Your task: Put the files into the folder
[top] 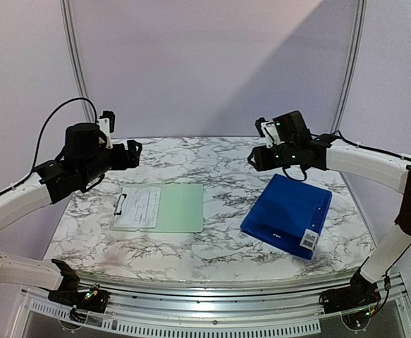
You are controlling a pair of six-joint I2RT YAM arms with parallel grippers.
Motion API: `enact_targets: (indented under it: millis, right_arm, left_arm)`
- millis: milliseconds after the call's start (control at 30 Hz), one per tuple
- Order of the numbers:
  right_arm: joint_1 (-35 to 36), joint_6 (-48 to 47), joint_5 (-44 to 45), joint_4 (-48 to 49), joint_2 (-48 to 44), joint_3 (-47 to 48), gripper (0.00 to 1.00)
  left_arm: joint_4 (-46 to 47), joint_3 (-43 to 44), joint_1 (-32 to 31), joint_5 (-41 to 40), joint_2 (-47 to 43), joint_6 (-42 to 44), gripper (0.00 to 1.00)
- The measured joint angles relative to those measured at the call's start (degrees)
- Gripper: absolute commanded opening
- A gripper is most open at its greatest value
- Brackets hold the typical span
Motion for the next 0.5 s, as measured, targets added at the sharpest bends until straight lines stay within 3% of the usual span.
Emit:
enact_targets:
  millis: [200, 233, 267, 300, 333, 500]
  right_arm:
    - [-3.6, 1.2, 0.0, 5.6, -9.4, -10.2, 0.52]
    - [-3.6, 1.3, -0.1, 5.8, -9.7, -10.6, 0.57]
    - [-3.6, 1.4, -0.2, 6.8, -10.5, -11.6, 0.7]
    - [-3.6, 1.6, -0.3, 7.6, -11.0, -12.5, 0.9]
    - [-3.5, 1.7, -0.6, 8.2, -11.3, -13.2, 0.98]
    - [-3.5, 2.6, -0.5, 12.6, -11.9, -16.4, 0.99]
  left_arm:
    - [2.5, 0.0, 0.1, -2.1, 0.0, 1.8, 0.98]
    - [3.0, 0.0, 0.1, -2.3, 0.0, 2.0, 0.98]
    - [3.5, 0.0, 0.1, -2.6, 0.1, 2.2, 0.98]
    - [3.8, 0.0, 0.1, -2.8, 0.3, 2.3, 0.99]
    - [4.1, 0.0, 0.1, -2.9, 0.4, 2.4, 0.99]
    - [5.0, 0.0, 0.2, -3.6, 0.7, 2.9, 0.99]
